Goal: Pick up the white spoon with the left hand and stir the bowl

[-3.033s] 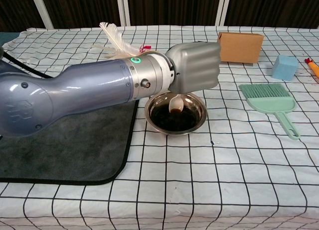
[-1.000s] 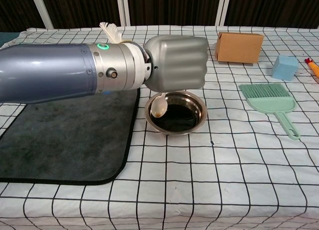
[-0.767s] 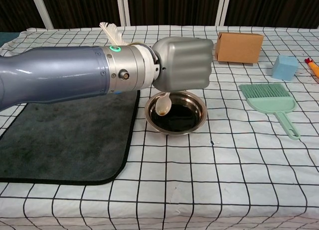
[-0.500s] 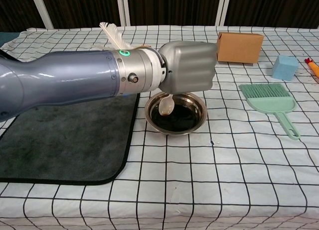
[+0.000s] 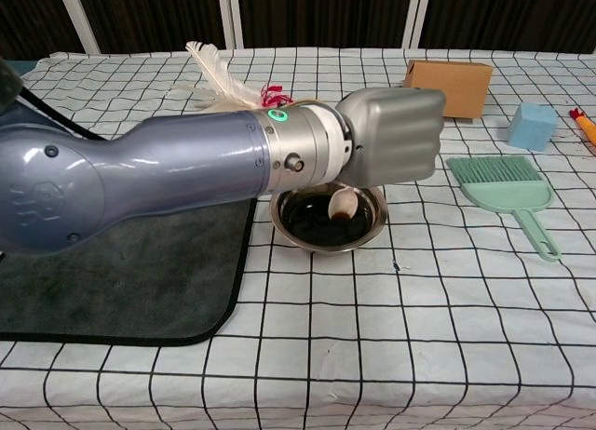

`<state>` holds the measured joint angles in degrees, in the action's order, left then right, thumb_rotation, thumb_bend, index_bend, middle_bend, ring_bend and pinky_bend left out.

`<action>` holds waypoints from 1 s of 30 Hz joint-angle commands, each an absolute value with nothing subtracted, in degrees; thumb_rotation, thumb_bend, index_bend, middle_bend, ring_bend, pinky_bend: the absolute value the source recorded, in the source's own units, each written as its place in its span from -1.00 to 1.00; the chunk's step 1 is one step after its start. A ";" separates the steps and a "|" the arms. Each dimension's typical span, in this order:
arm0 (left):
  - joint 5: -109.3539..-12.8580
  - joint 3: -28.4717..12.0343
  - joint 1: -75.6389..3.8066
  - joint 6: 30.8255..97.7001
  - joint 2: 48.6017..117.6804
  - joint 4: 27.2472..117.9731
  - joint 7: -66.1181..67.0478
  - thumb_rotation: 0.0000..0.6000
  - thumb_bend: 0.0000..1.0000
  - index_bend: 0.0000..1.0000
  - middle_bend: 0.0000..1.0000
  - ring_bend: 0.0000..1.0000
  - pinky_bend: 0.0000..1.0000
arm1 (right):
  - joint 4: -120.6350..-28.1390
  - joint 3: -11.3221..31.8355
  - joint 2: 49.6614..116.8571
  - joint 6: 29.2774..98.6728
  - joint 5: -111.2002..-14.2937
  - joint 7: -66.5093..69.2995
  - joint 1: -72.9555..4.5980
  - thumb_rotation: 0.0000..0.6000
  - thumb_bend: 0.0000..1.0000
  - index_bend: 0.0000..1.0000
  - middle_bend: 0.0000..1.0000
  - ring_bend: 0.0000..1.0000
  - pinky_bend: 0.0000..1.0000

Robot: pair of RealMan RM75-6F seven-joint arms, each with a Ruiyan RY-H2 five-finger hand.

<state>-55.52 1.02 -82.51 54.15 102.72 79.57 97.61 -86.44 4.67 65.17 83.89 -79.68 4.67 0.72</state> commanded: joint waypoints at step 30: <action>-55.48 3.68 -81.20 57.68 98.93 93.18 98.89 1.00 0.03 0.54 0.97 0.84 0.74 | -86.32 4.62 65.47 83.97 -79.94 4.45 0.72 1.00 -0.56 -1.00 -0.77 -0.64 -0.49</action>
<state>-55.63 3.32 -81.39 57.35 99.38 92.65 98.54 -86.32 4.63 65.46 83.98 -79.93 4.46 0.73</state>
